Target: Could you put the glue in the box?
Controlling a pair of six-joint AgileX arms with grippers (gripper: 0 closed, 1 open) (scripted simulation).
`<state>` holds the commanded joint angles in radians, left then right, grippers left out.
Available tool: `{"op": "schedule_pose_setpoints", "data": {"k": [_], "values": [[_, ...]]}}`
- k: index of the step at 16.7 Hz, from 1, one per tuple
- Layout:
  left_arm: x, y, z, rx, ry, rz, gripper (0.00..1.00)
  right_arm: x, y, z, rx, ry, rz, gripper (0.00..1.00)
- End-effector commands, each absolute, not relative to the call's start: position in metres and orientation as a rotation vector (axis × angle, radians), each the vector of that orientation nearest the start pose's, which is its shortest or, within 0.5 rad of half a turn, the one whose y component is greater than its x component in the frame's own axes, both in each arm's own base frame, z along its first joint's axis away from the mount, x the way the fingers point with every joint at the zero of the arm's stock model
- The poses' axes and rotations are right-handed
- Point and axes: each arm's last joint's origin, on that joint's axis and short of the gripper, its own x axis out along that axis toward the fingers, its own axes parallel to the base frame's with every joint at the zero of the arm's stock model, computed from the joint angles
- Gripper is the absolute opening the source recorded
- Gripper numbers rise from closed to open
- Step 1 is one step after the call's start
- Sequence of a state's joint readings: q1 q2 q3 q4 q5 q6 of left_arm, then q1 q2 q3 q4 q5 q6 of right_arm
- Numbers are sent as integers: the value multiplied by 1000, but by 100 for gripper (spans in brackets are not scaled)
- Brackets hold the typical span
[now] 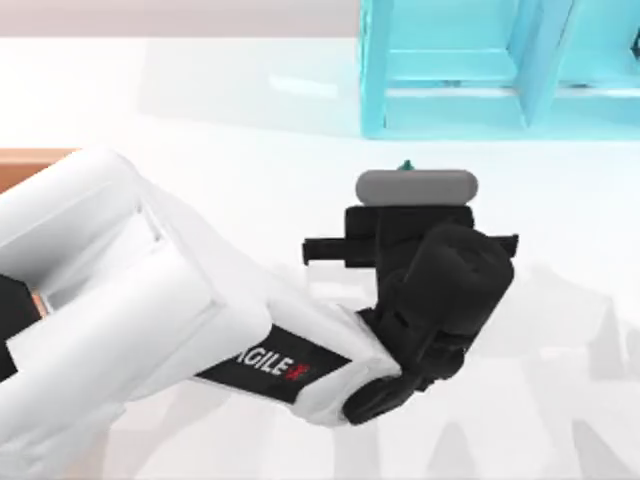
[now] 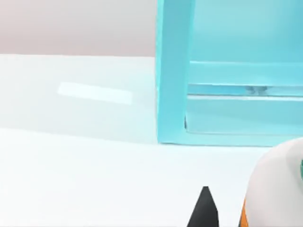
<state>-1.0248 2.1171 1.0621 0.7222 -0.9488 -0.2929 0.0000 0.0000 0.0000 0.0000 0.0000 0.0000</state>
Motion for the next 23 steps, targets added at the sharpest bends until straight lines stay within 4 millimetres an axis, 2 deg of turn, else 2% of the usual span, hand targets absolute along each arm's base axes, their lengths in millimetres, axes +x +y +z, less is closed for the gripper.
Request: {"op": "schedule_pose_setpoints", "data": {"k": [7,9,12,15,18,20,23], "values": [[243,-339,119,-7,202,-25,0,106,-1,160,0,0,0,100],[259,-331,128,37,217,-30,0,106,-1,160,0,0,0,100],[305,-299,149,177,267,-47,0,106,-1,160,0,0,0,100],[360,-236,173,391,359,-98,0,106,-1,160,0,0,0,100],[401,-149,192,624,483,-213,0,106,-1,160,0,0,0,100],[414,-83,200,754,571,-335,0,106,-1,160,0,0,0,100],[404,17,201,853,674,-576,0,106,-1,160,0,0,0,100]]}}
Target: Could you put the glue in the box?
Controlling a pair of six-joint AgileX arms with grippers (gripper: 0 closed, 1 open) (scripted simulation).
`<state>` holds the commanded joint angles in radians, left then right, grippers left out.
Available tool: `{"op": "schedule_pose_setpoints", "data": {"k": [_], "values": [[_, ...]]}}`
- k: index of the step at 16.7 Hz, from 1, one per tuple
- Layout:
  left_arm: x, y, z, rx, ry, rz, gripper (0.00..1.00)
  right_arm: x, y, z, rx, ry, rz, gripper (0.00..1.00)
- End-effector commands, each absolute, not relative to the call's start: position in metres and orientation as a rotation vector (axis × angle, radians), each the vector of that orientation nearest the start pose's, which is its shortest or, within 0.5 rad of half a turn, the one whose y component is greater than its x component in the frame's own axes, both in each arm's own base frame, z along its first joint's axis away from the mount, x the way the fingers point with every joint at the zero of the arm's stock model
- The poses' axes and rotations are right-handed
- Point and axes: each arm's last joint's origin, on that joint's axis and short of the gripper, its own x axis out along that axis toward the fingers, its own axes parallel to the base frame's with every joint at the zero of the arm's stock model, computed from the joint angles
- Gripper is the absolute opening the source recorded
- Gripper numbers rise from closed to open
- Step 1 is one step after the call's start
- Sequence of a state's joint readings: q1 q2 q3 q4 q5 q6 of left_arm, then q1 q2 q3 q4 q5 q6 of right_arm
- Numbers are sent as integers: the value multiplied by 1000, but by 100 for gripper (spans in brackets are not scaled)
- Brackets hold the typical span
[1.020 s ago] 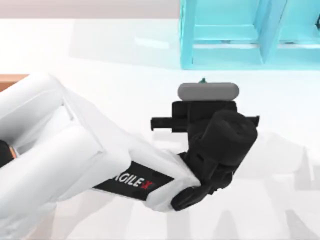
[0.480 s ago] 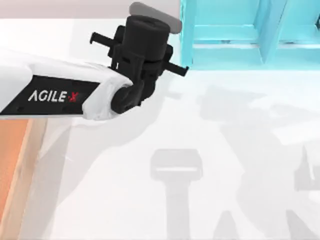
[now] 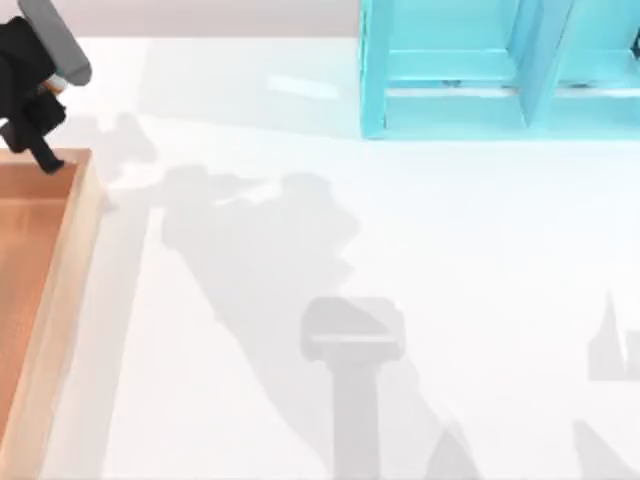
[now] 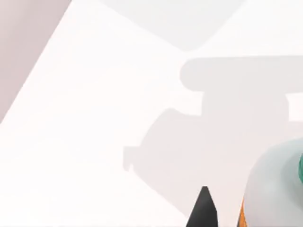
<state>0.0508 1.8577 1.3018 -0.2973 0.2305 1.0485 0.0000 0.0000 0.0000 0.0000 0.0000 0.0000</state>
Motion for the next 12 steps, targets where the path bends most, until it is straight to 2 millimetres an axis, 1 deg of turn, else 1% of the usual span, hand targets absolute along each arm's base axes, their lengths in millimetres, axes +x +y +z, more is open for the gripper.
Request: {"op": "schedule_pose_setpoints", "data": {"k": [1,3,4,6,7,9,11,12], "values": [[395,48,197,851,692,-664,0,106,-1,160,0,0,0,100],[366,102,185,789,692,-830,0,106,-1,160,0,0,0,100],[349,126,177,732,673,-899,0,106,-1,160,0,0,0,100],[312,163,160,585,596,-987,0,106,-1,160,0,0,0,100],[294,178,153,506,544,-1002,0,106,-1,160,0,0,0,100],[259,199,142,359,431,-983,0,106,-1,160,0,0,0,100],[230,213,135,243,331,-922,0,106,-1,160,0,0,0,100],[219,217,132,197,291,-887,0,106,-1,160,0,0,0,100]]}}
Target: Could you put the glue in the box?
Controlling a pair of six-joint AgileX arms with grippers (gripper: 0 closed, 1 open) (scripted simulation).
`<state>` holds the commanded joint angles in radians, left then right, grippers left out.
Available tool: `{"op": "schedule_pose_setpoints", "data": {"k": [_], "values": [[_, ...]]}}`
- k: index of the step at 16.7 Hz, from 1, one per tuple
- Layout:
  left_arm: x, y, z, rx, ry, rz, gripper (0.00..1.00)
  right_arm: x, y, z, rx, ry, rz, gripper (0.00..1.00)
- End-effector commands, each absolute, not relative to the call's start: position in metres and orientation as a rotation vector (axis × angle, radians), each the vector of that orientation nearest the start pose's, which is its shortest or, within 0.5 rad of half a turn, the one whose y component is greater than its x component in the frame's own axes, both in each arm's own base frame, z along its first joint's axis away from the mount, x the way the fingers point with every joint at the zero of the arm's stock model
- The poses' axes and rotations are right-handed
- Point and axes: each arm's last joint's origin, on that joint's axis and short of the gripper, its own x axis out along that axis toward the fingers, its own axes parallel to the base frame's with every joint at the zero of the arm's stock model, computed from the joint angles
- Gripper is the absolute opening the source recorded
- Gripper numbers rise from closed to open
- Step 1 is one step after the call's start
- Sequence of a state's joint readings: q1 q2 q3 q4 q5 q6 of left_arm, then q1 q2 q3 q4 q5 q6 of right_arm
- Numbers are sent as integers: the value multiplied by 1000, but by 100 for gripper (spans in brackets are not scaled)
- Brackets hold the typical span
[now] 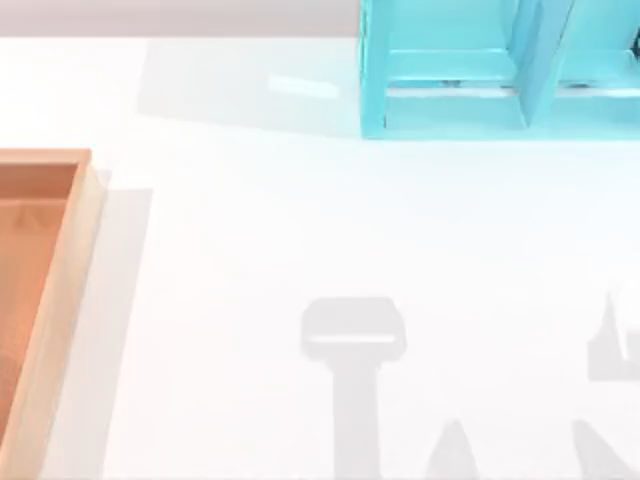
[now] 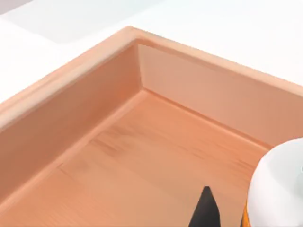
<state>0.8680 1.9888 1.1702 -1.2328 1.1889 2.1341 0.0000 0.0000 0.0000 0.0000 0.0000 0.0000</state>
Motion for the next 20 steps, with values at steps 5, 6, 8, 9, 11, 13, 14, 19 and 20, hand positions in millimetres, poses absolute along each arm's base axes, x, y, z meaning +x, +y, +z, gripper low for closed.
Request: {"op": "schedule_pose_setpoints", "data": {"k": [5,6,8,9,11,13,14,19,20], "values": [[196,224,127,96,215,-800,0,106,-1,160,0,0,0,100],[196,224,127,96,215,-800,0,106,-1,160,0,0,0,100],[196,224,127,96,215,-800,0,106,-1,160,0,0,0,100],[197,224,128,106,214,-804,0,106,-1,160,0,0,0,100],[198,223,127,102,214,-801,0,106,-1,160,0,0,0,100],[200,221,124,95,214,-793,0,106,-1,160,0,0,0,100],[202,219,122,97,212,-788,0,106,-1,160,0,0,0,100],[221,207,110,140,199,-778,0,106,-1,160,0,0,0,100],[225,204,107,143,199,-780,0,106,-1,160,0,0,0,100]]}}
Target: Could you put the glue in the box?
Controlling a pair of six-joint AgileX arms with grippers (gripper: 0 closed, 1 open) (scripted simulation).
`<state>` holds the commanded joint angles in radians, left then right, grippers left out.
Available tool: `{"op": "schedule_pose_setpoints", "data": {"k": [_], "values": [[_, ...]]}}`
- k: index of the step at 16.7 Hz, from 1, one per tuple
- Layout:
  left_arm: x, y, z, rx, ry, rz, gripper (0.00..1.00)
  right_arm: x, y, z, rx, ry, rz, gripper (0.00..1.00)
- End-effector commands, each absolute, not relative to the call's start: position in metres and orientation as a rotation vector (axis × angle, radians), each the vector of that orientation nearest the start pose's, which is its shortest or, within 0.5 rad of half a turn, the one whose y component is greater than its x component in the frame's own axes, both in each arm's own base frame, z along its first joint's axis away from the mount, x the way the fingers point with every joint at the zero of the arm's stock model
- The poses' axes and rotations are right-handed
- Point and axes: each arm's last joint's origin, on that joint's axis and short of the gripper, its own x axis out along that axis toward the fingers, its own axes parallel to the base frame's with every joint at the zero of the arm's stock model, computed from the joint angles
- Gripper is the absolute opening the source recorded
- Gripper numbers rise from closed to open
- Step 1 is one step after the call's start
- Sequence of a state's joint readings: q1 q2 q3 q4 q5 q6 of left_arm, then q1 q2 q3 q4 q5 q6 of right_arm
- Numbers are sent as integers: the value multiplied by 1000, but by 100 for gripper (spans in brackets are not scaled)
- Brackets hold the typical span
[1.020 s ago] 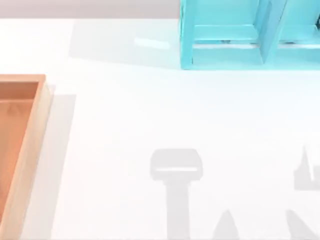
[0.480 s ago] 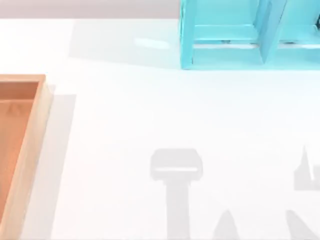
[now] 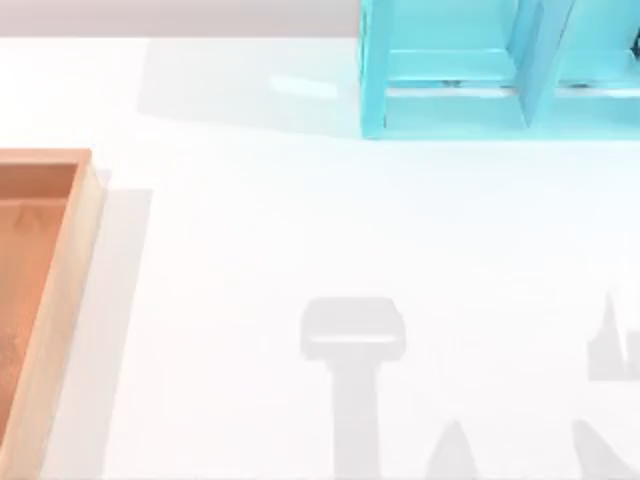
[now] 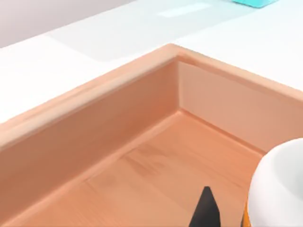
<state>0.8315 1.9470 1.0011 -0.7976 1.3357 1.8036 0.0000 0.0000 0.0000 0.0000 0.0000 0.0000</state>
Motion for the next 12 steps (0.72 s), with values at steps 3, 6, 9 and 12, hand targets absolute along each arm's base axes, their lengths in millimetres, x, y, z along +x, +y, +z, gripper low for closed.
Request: {"op": "schedule_pose_setpoints", "data": {"k": [3,6,9,12], "values": [[233,192,100,120,209,-790,0,106,-1,160,0,0,0,100],[236,184,96,98,215,-799,0,106,-1,160,0,0,0,100],[236,183,96,96,215,-800,0,106,-1,160,0,0,0,100],[236,183,96,96,215,-800,15,106,-1,160,0,0,0,100]]}}
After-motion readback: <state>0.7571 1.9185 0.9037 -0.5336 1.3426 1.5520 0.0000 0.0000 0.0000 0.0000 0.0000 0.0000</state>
